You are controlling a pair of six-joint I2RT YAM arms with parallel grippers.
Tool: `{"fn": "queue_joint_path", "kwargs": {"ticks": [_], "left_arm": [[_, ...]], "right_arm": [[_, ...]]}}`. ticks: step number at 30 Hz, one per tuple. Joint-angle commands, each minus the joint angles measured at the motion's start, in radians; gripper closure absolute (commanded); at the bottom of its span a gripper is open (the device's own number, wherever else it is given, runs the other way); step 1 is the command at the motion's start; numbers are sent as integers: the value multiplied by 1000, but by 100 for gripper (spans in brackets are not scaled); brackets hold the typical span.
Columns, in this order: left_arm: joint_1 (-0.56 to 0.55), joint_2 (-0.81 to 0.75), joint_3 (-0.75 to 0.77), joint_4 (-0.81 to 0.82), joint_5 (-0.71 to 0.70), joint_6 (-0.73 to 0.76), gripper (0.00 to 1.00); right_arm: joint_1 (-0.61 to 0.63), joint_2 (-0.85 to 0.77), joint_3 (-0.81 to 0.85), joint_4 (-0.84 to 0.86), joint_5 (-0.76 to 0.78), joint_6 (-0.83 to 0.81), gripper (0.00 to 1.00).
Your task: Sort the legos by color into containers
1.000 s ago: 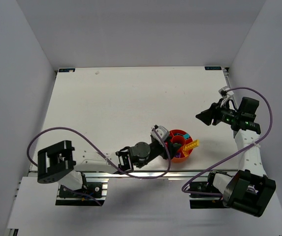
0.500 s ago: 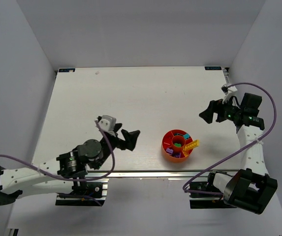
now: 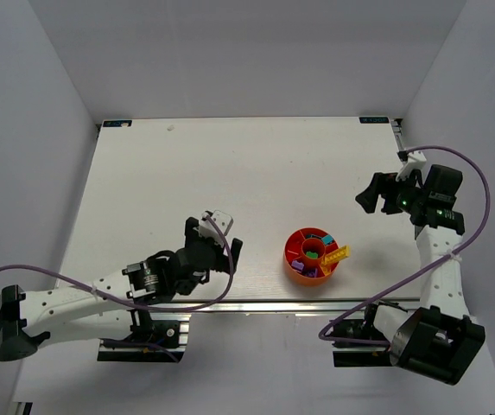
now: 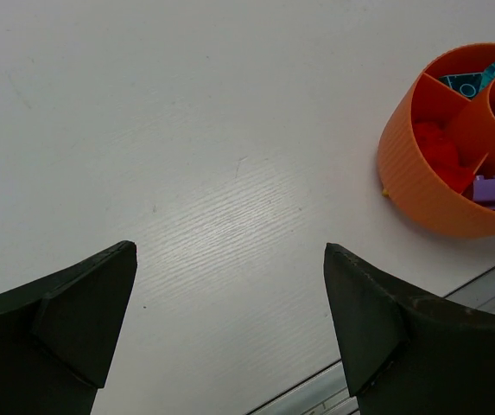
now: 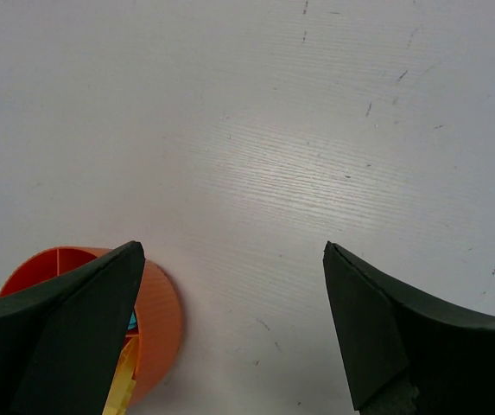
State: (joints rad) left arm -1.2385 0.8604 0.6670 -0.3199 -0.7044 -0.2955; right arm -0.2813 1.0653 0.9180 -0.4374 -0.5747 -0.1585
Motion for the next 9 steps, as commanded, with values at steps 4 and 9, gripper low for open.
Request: {"fn": "queue_joint_path", "kwargs": {"ticks": [4,9], "left_arm": [[145,41,80,16,235,10,2],[308,129,146,9,367,15,2]], "right_arm": [[-4,-70,-59,104,-68,46,11],[-4,-77,-70,120,-235,57,11]]}}
